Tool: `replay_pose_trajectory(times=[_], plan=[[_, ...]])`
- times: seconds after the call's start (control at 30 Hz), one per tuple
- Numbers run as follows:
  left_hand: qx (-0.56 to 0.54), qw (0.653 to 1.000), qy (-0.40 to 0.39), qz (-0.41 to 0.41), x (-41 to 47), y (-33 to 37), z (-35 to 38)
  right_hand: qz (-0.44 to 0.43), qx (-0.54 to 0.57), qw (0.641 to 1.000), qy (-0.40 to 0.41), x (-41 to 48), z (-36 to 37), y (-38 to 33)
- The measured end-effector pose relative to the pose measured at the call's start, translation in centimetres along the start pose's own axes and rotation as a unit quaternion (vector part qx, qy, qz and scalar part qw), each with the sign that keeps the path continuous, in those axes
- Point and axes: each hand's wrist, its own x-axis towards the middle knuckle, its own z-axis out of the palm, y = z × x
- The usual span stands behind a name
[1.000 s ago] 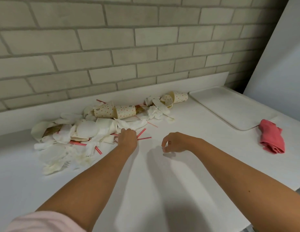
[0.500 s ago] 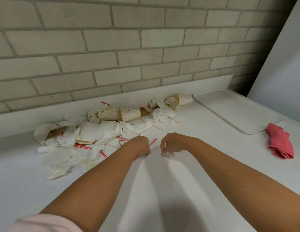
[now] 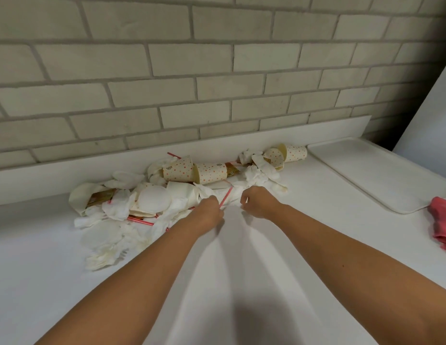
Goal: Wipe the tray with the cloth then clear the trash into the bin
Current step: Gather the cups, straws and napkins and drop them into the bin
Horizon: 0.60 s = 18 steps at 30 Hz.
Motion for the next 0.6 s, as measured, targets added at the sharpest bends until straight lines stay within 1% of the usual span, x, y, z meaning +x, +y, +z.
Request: replay_pose_trajectory(times=[0.1, 0.17, 0.3, 0.33, 0.43, 0.5, 0.6], plan=[[-0.091, 0.995, 0.041, 0.010, 0.3, -1.7, -1.8, -0.036, 0.015, 0.999, 0.011, 1.5, 1.3, -1.6], [-0.149, 0.986, 0.068, 0.012, 0.7, -2.8, -2.9, -0.067, -0.033, 0.997, -0.013, 2.5, 2.5, -2.5], [-0.263, 0.959, 0.105, 0.010, 1.3, -4.8, -4.3, -0.092, -0.146, 0.983, -0.067, 3.7, 4.2, -3.7], [-0.281, 0.953, 0.116, 0.006, 1.5, -5.4, -4.6, -0.097, -0.157, 0.981, -0.066, 3.9, 4.5, -3.8], [-0.319, 0.936, 0.150, -0.012, 2.0, -7.0, -5.0, -0.100, -0.126, 0.986, -0.038, 4.2, 4.9, -3.6], [-0.326, 0.930, 0.168, -0.027, 2.1, -7.7, -5.1, -0.110, -0.131, 0.985, -0.032, 4.4, 4.7, -3.4], [-0.331, 0.925, 0.184, -0.027, 2.2, -8.4, -5.2, -0.142, -0.144, 0.979, -0.027, 3.8, 3.8, -3.3]])
